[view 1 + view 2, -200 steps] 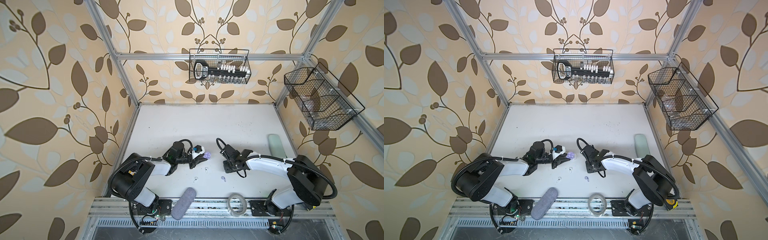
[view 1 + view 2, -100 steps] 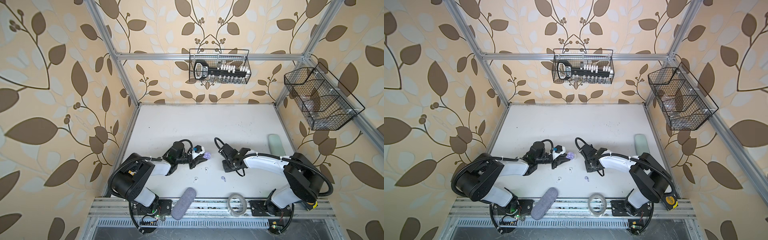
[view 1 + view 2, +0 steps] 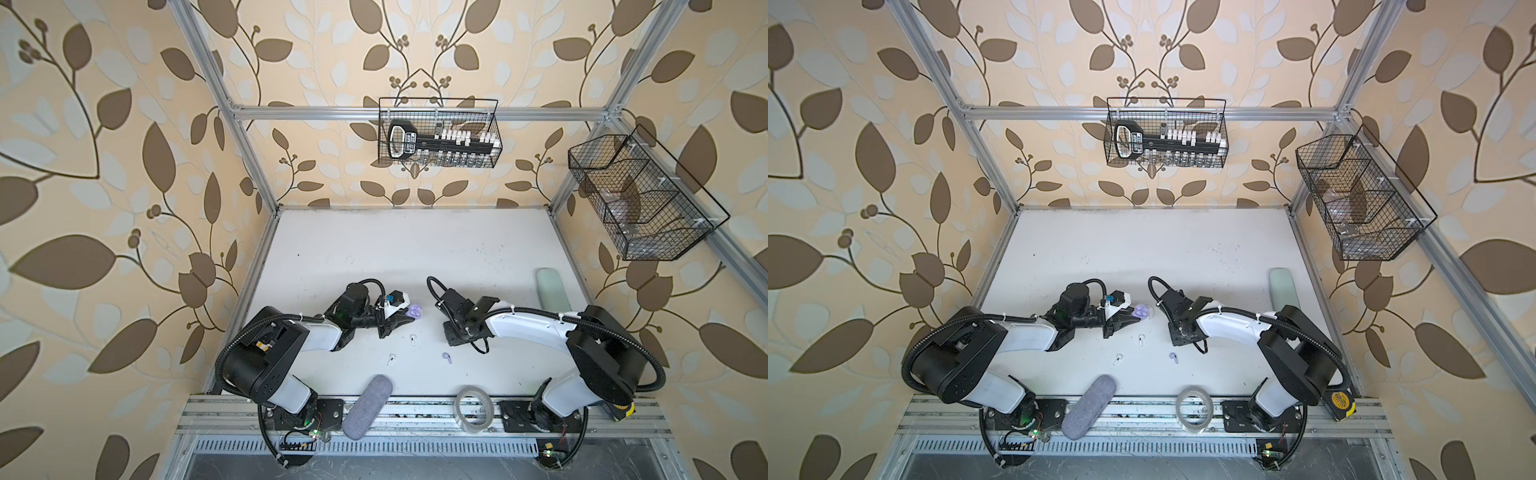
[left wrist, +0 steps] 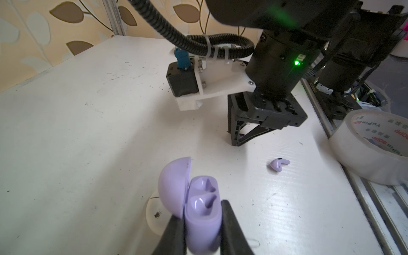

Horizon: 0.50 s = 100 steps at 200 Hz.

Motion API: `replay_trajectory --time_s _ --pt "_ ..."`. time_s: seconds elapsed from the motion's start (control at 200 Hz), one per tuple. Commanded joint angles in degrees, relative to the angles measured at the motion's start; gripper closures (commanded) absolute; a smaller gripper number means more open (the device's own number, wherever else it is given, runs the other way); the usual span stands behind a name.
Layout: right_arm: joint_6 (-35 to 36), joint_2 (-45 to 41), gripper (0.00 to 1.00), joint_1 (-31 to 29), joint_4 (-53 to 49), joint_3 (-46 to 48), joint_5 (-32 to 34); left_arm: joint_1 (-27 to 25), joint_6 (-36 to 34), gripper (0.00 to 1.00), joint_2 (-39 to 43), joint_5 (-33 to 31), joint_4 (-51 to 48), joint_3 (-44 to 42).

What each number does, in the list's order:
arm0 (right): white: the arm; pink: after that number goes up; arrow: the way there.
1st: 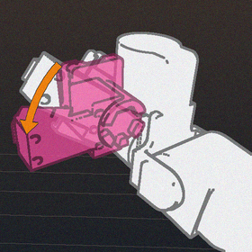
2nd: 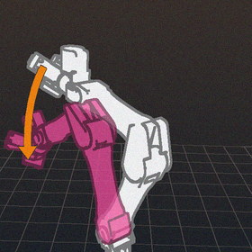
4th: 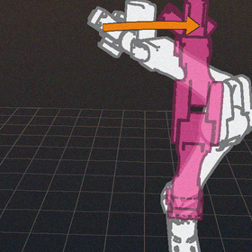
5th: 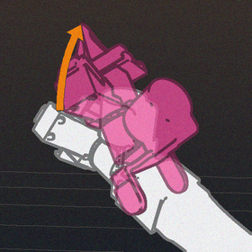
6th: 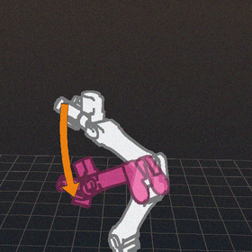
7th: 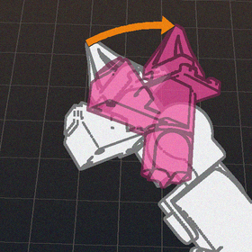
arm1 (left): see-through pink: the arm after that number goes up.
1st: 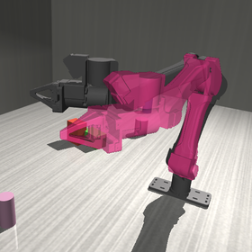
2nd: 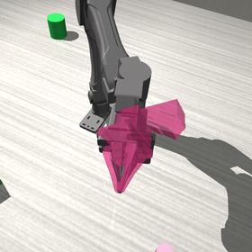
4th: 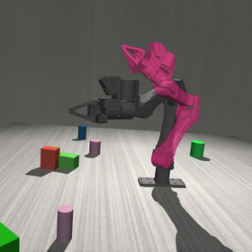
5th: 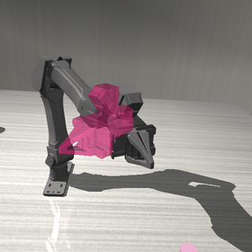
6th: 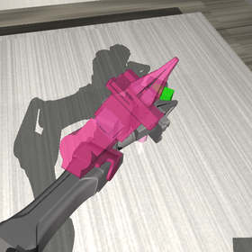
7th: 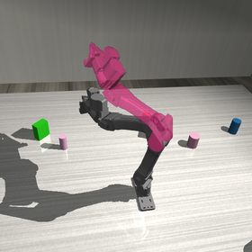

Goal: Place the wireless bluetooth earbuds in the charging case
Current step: 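Close the right gripper on the lavender earbud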

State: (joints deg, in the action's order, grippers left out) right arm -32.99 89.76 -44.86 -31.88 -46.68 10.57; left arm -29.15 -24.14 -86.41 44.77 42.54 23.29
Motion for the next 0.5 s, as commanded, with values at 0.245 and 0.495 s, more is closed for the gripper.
replay_trajectory --time_s 0.245,0.495 --pt "0.13 0.99 0.77 -0.20 -1.53 -0.20 0.80 0.29 -1.26 1.00 1.98 2.41 0.26 1.62" --pt "0.25 0.58 0.81 -0.40 -1.62 0.00 0.75 0.03 -1.44 1.00 1.90 2.42 -0.22 1.85"
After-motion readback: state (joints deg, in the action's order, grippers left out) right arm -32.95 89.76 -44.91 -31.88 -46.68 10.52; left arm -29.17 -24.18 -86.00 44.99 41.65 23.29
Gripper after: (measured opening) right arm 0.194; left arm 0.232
